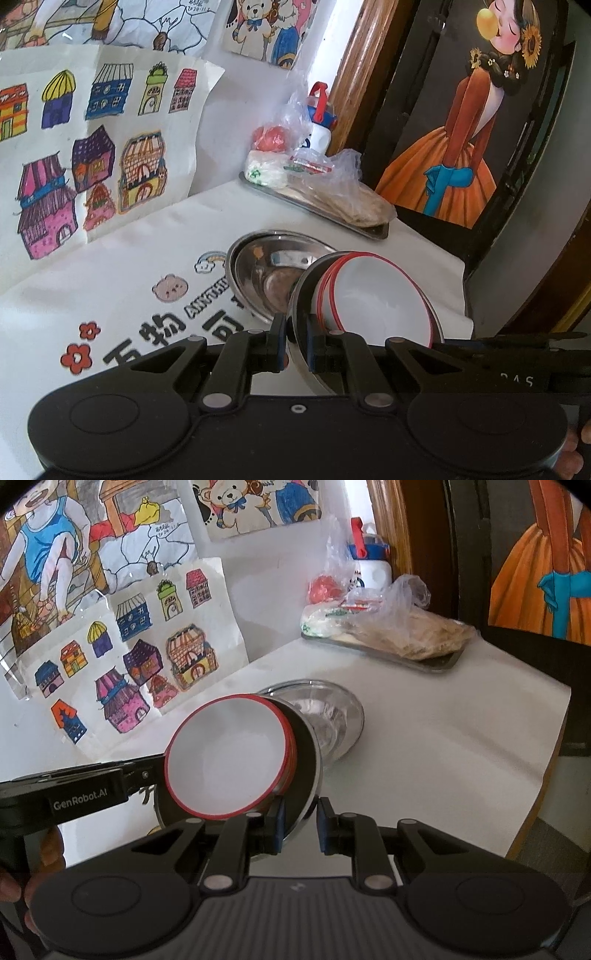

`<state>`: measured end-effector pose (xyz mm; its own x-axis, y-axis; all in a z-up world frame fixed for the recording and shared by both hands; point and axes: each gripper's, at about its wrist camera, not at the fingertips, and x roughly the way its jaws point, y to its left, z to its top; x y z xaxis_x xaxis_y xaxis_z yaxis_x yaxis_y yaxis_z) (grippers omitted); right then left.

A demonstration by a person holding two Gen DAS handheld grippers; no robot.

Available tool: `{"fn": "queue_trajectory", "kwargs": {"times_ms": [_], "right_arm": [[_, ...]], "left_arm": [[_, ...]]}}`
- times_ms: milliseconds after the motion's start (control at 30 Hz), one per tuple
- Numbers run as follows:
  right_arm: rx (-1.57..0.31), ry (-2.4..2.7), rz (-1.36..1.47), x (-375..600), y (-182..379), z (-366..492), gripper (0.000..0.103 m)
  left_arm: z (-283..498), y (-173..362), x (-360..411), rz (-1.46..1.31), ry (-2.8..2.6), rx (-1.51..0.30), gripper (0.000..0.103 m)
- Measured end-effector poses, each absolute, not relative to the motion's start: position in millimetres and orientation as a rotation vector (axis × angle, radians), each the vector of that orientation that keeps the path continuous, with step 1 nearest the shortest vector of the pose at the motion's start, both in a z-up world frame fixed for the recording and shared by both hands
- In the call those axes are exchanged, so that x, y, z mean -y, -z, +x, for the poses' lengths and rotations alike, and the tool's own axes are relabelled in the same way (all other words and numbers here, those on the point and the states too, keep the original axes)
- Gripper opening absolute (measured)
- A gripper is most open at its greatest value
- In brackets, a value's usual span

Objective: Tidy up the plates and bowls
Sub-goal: 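Carry the nested bowls with both grippers over the steel plate stack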

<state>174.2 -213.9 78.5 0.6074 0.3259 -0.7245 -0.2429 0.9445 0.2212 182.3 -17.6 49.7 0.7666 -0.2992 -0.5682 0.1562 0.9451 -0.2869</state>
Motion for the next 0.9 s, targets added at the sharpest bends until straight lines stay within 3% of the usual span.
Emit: {"fn": "queue_trajectory", "kwargs": {"times_ms": [900], "right_arm": [[-0.876, -0.347, 0.077, 204.3, -54.0, 266.6, 0.02]], "left_arm": [[278.7, -17.5, 14.4, -0.278, 0.193, -0.73, 0.008]]}}
